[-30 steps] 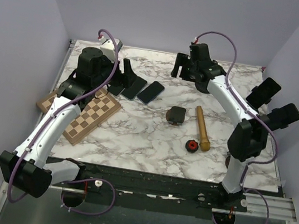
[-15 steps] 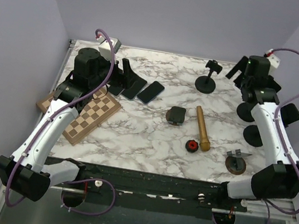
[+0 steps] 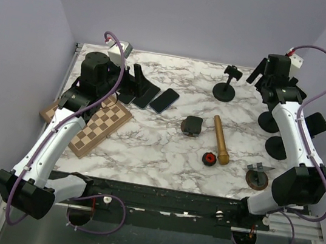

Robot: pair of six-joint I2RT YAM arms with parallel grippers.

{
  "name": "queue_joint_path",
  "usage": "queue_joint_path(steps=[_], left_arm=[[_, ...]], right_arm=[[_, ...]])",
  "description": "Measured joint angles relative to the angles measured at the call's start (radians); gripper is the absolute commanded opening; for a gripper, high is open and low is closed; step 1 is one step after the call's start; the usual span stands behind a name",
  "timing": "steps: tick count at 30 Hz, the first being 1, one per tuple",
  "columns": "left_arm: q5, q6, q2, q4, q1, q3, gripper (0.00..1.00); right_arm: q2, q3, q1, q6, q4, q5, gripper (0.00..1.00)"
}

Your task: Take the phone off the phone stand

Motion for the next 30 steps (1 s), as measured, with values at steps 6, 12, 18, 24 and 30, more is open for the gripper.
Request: queue_joint_path(steps=[6,12,18,24,30], left_arm=[[0.000,0.000,0.000,0.000,0.000,0.000,0.87],[0.000,0.000,0.000,0.000,0.000,0.000,0.87],[0.005,-0.003,0.001,0.000,0.000,0.000,0.87],[0.005,-0.003,0.001,0.000,0.002,0.000,0.87],[0.005,-0.004,0.002,0.000,0.005,0.000,0.87]], right_arm=[[0.004,0.054,-0.055,0.017,-0.032,0.106,1.00],[0.005,0.065,-0.114,0.055,-0.061,0.180,1.00],[0.024,0.071,-0.189,0.056,-0.061,0.185,1.00],[0.073,0.086,-0.242,0.055,-0.060,0.160,1.00],[0.119,0.087,-0.244,0.053,-0.060,0.122,0.99]])
